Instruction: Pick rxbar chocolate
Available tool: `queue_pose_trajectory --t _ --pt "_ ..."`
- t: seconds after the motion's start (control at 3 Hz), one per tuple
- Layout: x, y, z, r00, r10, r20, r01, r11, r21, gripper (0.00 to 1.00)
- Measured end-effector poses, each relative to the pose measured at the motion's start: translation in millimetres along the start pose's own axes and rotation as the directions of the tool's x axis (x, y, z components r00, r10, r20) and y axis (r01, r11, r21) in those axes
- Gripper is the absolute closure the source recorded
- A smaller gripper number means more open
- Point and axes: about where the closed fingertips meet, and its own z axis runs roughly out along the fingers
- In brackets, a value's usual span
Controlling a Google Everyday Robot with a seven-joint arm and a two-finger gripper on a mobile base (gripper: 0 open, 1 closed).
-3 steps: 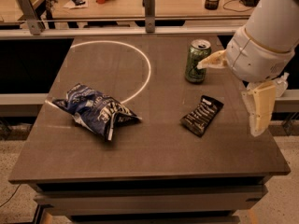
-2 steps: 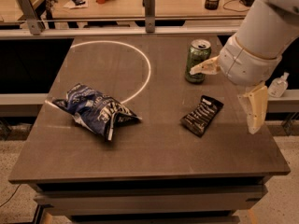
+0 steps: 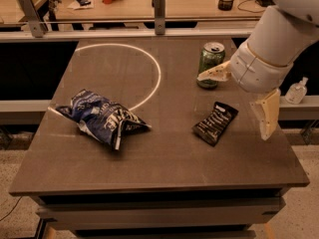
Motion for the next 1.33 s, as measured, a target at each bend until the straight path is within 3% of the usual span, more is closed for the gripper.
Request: queue_pose_trajectory --t 0.67,1.0,1.33 --pt "11.6 1.4 18.5 0.995 -0.101 -0.014 0.101 0.9946 -0.025 0.0" --pt "17.5 -1.8 30.2 0.984 -0.178 0.017 0.179 0.9813 -0.071 0.0" --pt "23.3 -3.8 37.8 0.975 -0.215 0.049 0.219 0.9703 -0.102 0.0"
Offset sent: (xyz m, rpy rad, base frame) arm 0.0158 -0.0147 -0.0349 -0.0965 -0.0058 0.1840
